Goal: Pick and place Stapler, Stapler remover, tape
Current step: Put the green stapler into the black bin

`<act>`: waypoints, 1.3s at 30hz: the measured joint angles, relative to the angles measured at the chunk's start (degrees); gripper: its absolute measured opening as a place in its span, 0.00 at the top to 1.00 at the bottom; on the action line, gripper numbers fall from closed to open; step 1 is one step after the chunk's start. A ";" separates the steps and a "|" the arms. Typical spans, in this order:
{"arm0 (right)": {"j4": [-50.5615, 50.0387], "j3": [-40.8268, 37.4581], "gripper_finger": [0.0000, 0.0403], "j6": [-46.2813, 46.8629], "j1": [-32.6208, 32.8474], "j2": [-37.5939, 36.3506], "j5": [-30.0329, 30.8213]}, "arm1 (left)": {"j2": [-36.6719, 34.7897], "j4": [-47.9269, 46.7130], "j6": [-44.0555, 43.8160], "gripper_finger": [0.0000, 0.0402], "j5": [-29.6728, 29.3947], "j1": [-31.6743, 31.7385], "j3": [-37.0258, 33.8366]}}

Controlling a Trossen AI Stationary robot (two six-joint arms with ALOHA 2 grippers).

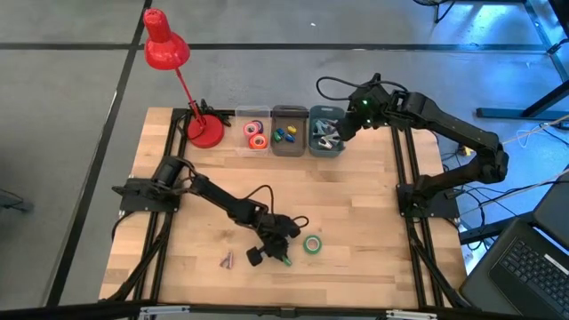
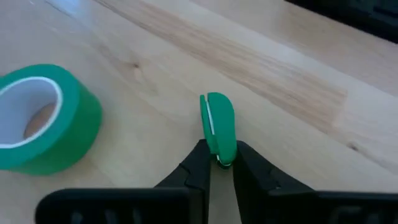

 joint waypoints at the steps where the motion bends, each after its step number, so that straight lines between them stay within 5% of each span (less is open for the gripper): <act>1: -0.01 -0.02 0.66 -0.06 0.00 0.00 0.02 | -0.17 -0.10 -0.07 0.91 -0.14 0.13 0.00; 10: -0.31 -0.02 0.66 -1.36 0.00 0.00 0.04 | -8.79 -10.47 0.64 0.91 -6.99 5.86 -0.07; 16: -2.63 -0.02 0.66 -1.20 0.00 0.00 0.04 | -15.17 -16.20 4.47 0.91 -16.81 16.28 0.00; 24: -4.76 -0.02 0.66 -1.42 0.00 0.00 1.97 | -19.04 -18.04 9.67 0.91 -22.24 32.60 4.42; 32: -4.68 -0.02 0.66 -2.89 -0.17 0.00 3.67 | -8.63 -33.05 15.13 0.91 -23.95 44.16 20.78; 39: -4.70 -0.02 0.66 -4.43 -0.87 0.00 4.56 | 1.48 -45.37 21.88 0.91 -23.16 45.36 32.69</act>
